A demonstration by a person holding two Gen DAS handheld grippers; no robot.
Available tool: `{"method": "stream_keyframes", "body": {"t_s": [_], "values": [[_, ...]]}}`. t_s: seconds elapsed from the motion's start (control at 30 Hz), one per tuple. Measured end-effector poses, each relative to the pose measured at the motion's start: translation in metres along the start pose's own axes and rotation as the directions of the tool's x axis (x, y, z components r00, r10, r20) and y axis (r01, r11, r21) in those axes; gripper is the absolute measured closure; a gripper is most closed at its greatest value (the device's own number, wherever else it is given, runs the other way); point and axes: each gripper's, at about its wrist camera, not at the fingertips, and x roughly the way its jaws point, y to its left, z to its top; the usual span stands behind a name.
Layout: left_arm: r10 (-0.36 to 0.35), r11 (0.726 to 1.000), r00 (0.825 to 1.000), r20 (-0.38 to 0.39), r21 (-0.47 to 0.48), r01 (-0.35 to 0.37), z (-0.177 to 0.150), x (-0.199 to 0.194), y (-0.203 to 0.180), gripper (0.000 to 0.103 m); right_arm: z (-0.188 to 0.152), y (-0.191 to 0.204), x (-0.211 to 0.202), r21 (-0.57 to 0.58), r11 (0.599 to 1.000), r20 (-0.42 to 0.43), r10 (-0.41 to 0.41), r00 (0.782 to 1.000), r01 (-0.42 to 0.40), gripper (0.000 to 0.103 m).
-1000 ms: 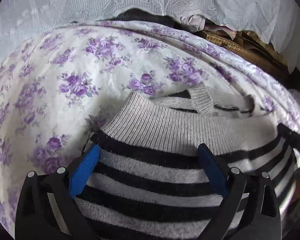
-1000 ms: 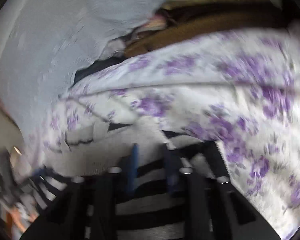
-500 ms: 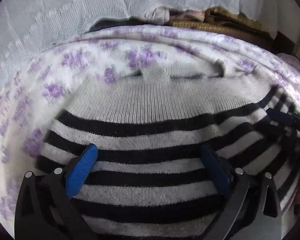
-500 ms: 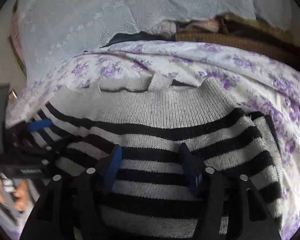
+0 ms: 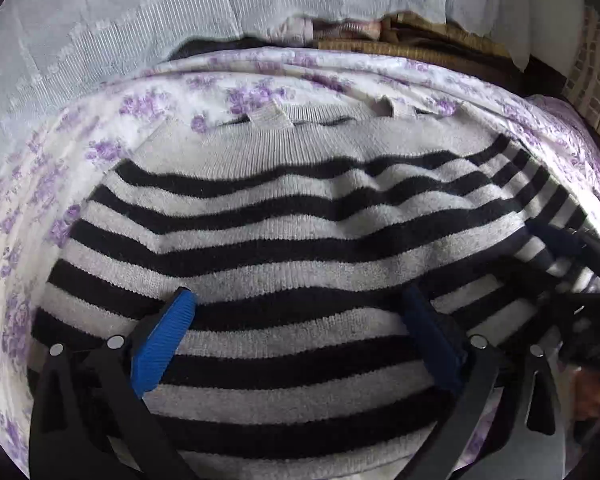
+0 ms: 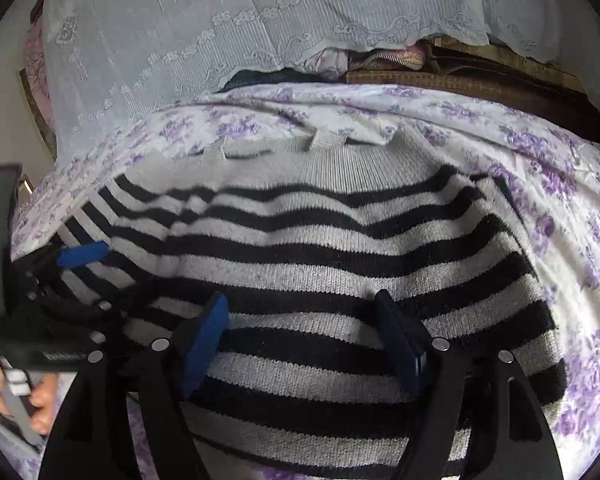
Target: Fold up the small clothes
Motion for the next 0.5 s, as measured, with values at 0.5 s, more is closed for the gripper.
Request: {"method": "stream_keyframes", "body": {"t_s": [0.5], "values": [[0.029,0.997,0.999,0.013,-0.067,-0.028,-0.032,-0.032,0.009,0.004,-0.037,-0.035,-0.053,0.194,0.981,0.1,-0.021,0.995,0.001,0.013]]}}
